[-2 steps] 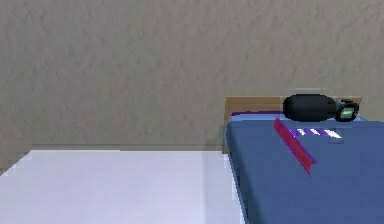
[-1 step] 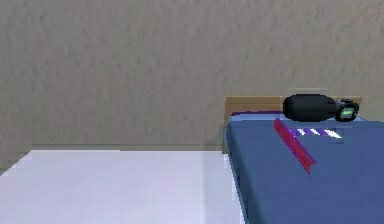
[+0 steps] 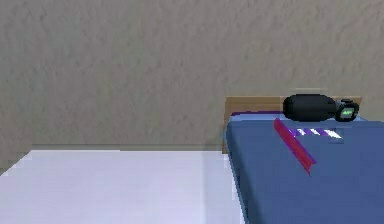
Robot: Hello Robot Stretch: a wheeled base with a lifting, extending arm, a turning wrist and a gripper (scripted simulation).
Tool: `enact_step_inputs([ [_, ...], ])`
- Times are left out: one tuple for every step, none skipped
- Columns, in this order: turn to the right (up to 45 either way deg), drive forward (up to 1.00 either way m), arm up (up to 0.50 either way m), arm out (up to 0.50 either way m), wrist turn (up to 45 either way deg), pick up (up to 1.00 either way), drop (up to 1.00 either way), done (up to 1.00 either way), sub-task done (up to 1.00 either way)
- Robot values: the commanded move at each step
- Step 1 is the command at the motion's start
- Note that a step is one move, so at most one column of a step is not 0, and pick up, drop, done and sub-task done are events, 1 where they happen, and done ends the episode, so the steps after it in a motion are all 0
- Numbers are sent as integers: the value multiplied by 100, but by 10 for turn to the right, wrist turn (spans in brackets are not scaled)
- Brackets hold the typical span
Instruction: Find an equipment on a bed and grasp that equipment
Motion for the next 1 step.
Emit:
enact_step_inputs([
  [0,0,-30,0,0,0,0,0,0],
])
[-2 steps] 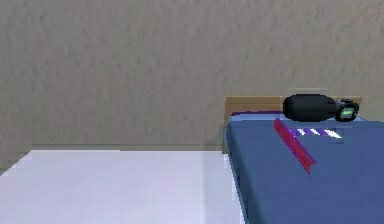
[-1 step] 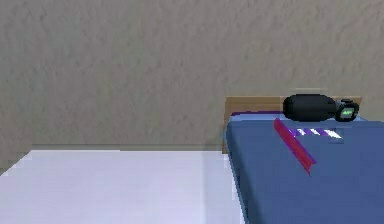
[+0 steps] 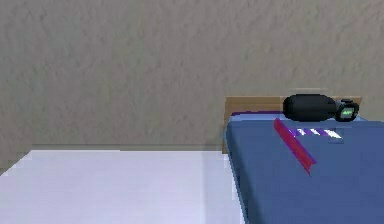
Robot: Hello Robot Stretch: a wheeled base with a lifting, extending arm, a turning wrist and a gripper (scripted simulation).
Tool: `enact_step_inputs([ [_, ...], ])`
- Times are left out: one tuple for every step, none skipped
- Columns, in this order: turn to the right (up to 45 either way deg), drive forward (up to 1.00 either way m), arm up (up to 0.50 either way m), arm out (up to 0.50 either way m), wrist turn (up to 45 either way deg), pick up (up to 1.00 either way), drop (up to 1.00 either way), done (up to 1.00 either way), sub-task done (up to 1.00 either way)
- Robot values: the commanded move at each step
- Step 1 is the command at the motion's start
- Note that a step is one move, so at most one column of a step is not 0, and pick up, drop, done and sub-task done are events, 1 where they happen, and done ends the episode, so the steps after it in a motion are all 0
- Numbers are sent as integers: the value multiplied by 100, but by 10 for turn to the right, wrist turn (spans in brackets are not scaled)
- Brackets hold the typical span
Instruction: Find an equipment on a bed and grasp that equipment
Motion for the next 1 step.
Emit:
enact_step_inputs([
  [0,0,0,0,0,100,0,0,0],
])
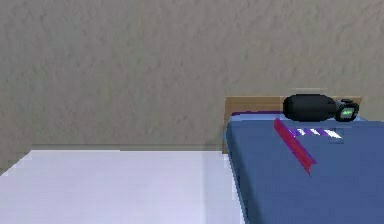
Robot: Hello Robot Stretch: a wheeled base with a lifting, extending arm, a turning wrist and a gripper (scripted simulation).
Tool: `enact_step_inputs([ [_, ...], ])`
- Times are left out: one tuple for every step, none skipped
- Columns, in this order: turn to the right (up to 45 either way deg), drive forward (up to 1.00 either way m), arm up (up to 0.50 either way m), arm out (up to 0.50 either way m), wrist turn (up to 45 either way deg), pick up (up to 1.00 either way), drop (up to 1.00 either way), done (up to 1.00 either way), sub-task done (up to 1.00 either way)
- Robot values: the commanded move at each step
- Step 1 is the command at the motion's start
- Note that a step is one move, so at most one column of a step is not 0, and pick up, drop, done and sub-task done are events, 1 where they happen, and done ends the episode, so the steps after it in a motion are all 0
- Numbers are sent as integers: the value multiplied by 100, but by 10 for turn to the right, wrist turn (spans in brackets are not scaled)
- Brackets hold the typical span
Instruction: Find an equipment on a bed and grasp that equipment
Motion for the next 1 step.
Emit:
enact_step_inputs([
  [0,0,10,0,0,0,0,0,0],
])
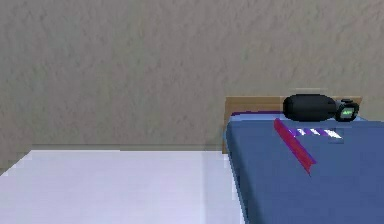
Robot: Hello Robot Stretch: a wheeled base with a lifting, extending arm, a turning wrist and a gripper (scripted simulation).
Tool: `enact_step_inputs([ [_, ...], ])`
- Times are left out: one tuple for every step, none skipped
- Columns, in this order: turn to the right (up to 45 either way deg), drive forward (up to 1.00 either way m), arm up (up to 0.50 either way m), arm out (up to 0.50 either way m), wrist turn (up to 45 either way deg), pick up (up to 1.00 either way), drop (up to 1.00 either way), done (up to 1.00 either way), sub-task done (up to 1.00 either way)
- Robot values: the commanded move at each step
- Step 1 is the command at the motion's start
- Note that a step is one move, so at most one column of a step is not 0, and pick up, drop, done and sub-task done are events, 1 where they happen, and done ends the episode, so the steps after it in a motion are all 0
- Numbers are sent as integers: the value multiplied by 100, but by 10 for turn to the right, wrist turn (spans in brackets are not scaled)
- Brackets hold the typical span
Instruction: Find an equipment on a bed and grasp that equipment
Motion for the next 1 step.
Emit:
enact_step_inputs([
  [0,0,0,0,0,0,0,100,0],
])
